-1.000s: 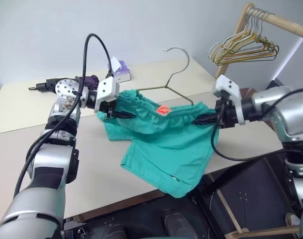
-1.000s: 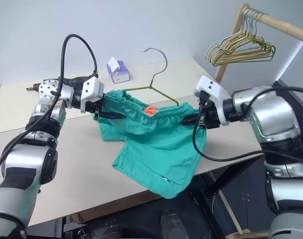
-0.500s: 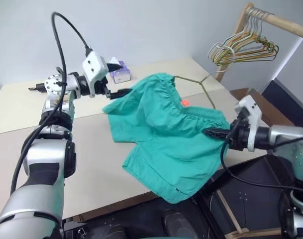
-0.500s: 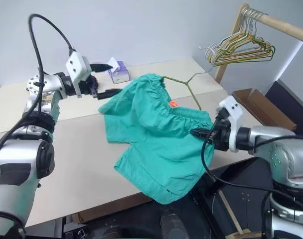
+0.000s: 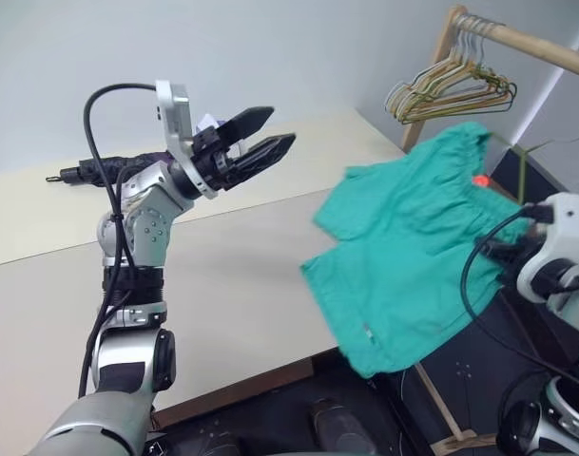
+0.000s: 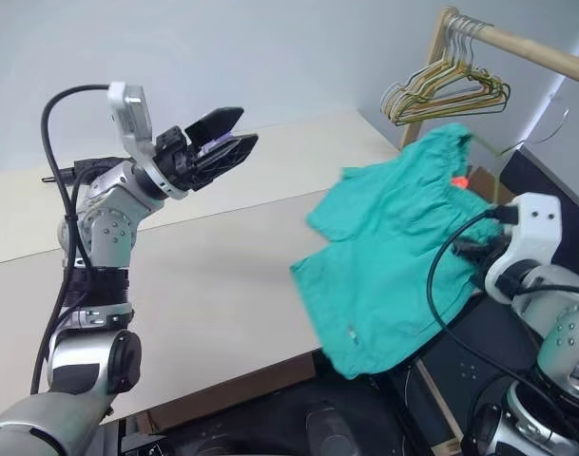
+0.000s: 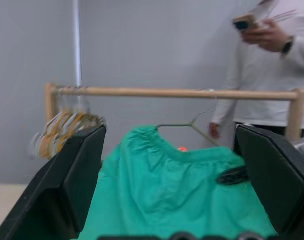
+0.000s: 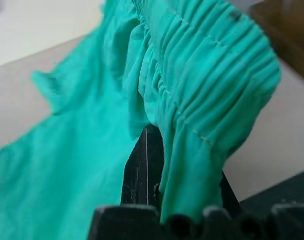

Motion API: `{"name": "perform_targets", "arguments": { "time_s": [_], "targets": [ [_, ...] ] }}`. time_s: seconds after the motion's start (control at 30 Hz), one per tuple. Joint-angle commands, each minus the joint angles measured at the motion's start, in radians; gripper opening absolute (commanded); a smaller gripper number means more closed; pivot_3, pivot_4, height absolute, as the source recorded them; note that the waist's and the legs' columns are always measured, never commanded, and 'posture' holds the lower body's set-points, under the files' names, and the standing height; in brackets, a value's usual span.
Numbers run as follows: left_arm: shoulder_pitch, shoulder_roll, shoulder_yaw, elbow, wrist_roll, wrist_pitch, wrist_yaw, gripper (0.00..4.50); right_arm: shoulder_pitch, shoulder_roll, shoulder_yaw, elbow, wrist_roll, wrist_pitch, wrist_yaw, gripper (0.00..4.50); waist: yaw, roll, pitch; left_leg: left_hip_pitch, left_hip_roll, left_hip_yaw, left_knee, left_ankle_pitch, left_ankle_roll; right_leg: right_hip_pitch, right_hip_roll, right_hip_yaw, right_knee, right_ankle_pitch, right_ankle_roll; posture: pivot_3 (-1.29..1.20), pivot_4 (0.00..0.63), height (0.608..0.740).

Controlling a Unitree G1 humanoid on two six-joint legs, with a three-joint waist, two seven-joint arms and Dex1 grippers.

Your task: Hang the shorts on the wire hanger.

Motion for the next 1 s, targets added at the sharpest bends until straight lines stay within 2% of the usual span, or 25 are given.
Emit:
{"name": "perform_targets", "arguments": {
  "time_s": [0.03, 0.17, 0.4, 0.6, 0.7, 1.0],
  "targets": [
    [0.017, 0.008, 0.013, -0.083, -0.047, 0.038, 0.051, 4.48, -0.096, -0.041, -0.05, 0.079, -0.061, 0.008, -0.079, 0.0, -0.007, 0.001, -0.001, 0.005, 0.0, 0.0, -0.001, 0.0, 0.0, 0.005, 0.001, 0.0, -0.002, 0.0, 0.0, -0.31, 0.003, 0.74],
    [0.038, 0.016, 0.003, -0.112, -0.048, 0.031, 0.068, 4.48, -0.209, -0.085, -0.085, 0.242, -0.133, 0.003, -0.136, 0.0, -0.012, 0.003, -0.002, 0.009, 0.0, 0.001, -0.003, 0.0, 0.001, 0.009, 0.001, 0.001, -0.005, -0.001, 0.0, -0.3, 0.004, 0.74],
    [0.061, 0.043, -0.039, -0.103, 0.038, -0.023, 0.099, 4.48, -0.349, -0.159, -0.115, 0.569, -0.198, -0.136, -0.195, 0.0, -0.014, 0.003, -0.002, 0.008, -0.001, 0.002, -0.003, 0.0, 0.001, 0.009, 0.0, 0.002, -0.009, -0.001, -0.001, -0.29, 0.005, 0.74],
    [0.065, 0.055, -0.037, -0.096, 0.053, -0.038, 0.113, 4.48, -0.431, -0.187, -0.142, 0.745, -0.209, -0.173, -0.233, 0.0, -0.013, 0.004, -0.002, 0.009, -0.001, 0.004, -0.005, 0.0, 0.001, 0.01, 0.0, 0.003, -0.009, -0.001, -0.001, -0.27, 0.006, 0.74],
    [0.069, 0.059, -0.039, -0.102, 0.053, -0.04, 0.116, 4.48, -0.413, -0.186, -0.122, 0.769, -0.21, -0.195, -0.238, 0.0, -0.01, 0.004, -0.002, 0.009, -0.001, 0.004, -0.007, 0.0, 0.001, 0.01, 0.0, 0.003, -0.009, -0.001, -0.001, -0.26, 0.005, 0.74],
    [0.079, 0.076, -0.041, -0.128, 0.049, -0.043, 0.123, 4.5, -0.363, -0.133, -0.072, 0.616, -0.202, -0.195, -0.243, 2.84, -0.009, 0.004, -0.002, 0.01, -0.001, 0.004, -0.008, 0.0, 0.001, 0.01, 0.0, 0.003, -0.009, -0.001, -0.001, -0.25, 0.005, 0.74]
  ]
}}
